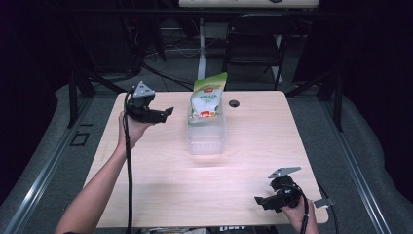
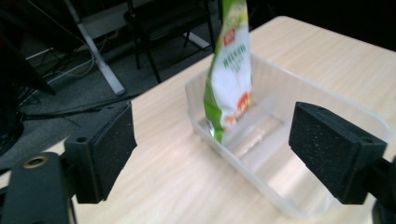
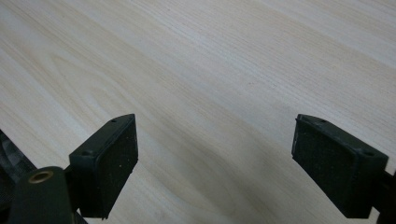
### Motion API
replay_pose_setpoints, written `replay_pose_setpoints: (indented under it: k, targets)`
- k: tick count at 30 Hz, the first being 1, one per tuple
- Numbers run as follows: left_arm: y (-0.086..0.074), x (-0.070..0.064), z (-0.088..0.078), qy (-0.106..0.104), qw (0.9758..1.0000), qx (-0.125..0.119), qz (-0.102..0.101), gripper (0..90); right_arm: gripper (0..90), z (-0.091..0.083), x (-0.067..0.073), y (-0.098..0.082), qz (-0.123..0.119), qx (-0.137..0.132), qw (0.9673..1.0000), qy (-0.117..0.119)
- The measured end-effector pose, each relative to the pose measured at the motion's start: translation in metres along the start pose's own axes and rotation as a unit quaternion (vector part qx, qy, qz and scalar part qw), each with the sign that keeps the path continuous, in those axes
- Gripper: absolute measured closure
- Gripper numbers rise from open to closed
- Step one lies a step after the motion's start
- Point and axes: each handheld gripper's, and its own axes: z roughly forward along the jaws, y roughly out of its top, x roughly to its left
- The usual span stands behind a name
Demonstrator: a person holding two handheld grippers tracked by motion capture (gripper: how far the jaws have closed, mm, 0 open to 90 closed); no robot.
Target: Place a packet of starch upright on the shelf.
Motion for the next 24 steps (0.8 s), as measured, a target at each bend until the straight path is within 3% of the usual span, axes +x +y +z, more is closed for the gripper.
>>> replay_pose_setpoints:
  k: [3,6,11,12,13,17,24]
  targets:
    - [-0.016,-0.011,-0.023,0.003,0.9999,0.014,0.005,12.8,14.1,0.000,0.001,0.000,-0.001,0.004,1.0000,-0.004]
    - [-0.026,-0.015,-0.032,-0.002,0.9997,0.024,0.003,12.7,14.1,0.000,0.001,0.000,-0.001,0.004,1.0000,-0.004]
    - [-0.054,-0.027,-0.055,0.001,0.9992,0.040,-0.001,12.2,14.1,0.000,0.001,0.001,-0.003,0.009,0.9999,-0.008]
    - [-0.066,-0.033,-0.063,0.008,0.9988,0.048,-0.002,12.1,14.1,0.001,0.001,0.001,-0.002,0.008,0.9999,-0.009]
    - [-0.066,-0.033,-0.063,0.008,0.9988,0.048,-0.002,11.8,14.1,0.001,0.001,0.001,-0.002,0.008,0.9999,-0.009]
    - [-0.097,-0.053,-0.077,0.014,0.9975,0.070,0.001,11.5,14.1,0.002,0.002,0.001,-0.004,0.008,0.9999,-0.006]
    - [-0.119,-0.067,-0.086,0.002,0.9965,0.083,-0.013,9.9,14.1,0.002,0.003,0.002,-0.006,0.010,0.9999,-0.006]
